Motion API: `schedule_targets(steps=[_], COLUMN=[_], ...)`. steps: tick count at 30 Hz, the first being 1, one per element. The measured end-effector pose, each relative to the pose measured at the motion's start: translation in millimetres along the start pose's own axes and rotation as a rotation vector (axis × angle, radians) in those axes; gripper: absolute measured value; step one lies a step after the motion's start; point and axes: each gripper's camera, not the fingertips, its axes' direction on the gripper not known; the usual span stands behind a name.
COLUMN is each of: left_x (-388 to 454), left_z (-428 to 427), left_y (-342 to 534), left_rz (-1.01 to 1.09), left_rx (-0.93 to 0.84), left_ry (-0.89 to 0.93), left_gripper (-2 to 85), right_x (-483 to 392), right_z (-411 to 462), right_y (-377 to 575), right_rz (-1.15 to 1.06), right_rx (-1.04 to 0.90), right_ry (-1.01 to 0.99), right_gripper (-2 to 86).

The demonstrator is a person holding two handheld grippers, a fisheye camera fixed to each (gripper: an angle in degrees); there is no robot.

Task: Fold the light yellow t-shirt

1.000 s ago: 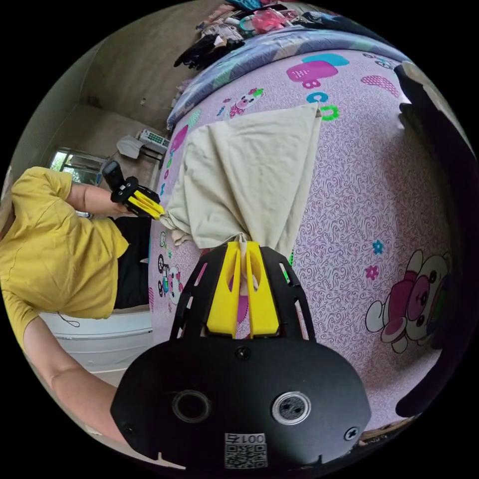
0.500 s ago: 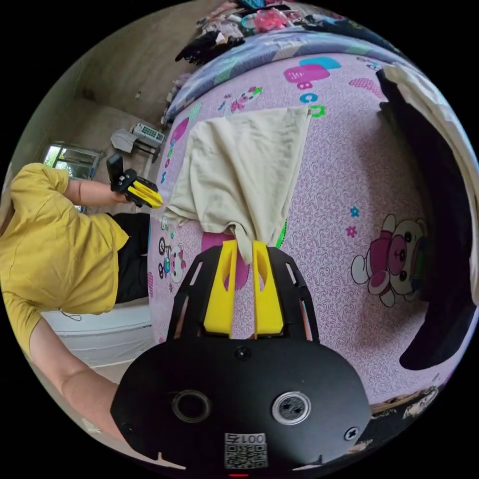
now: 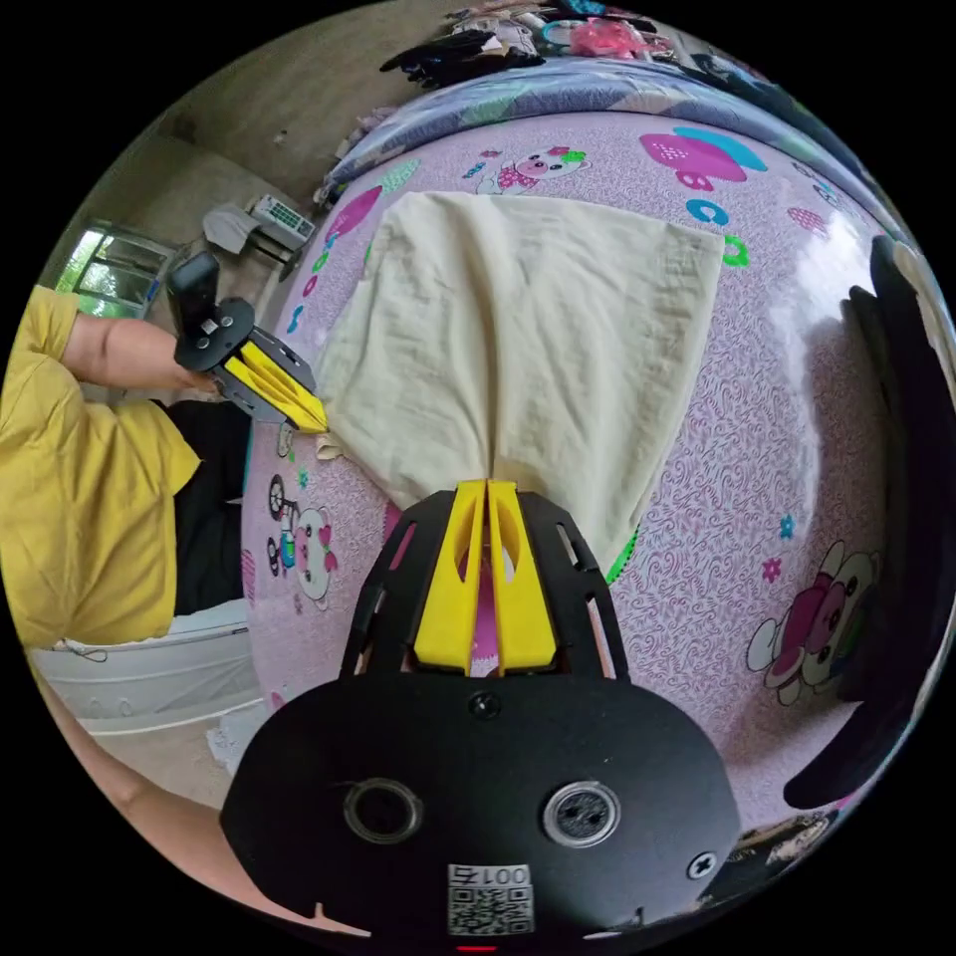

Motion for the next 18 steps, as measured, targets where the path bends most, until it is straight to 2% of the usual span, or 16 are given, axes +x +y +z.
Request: schedule_targets(steps=[4, 6, 8, 10, 13, 18], left_x=[-15.2, -22.2, -31.5, -54.8, -87.4, -107.9], left_z=[-12.7, -26.8, -44.3, -62.6, -73.0, -82.0], left_y=[26.0, 33.2, 39.2, 48.5, 60.9, 65.1], left_rz=[-0.034, -0.066, -0.132, -0.326, -0.565, -0.656], left_rx=[-0.037, -0.008, 0.049, 0.115, 0.171, 0.218], left_ry=[0.034, 0.048, 0.057, 0.073, 0.176, 0.264], left_gripper=[-1.2, -1.0, -0.4, 2.6, 6.8, 7.2], right_x=[10.7, 21.6, 48.9, 68.7, 91.0, 106.8], right_z=[-9.3, -24.7, -47.8, -55.5, -48.0, -23.7], right_y=[19.5, 33.1, 56.5, 72.3, 84.5, 90.7], right_rz=[0.028, 0.073, 0.206, 0.313, 0.411, 0.445], right_rx=[0.033, 0.114, 0.267, 0.317, 0.268, 0.208], right_ry=[-0.152, -0.178, -0.24, -0.234, -0.266, -0.389], right_gripper=[0.6, 1.0, 2.3, 4.5, 7.3, 7.5])
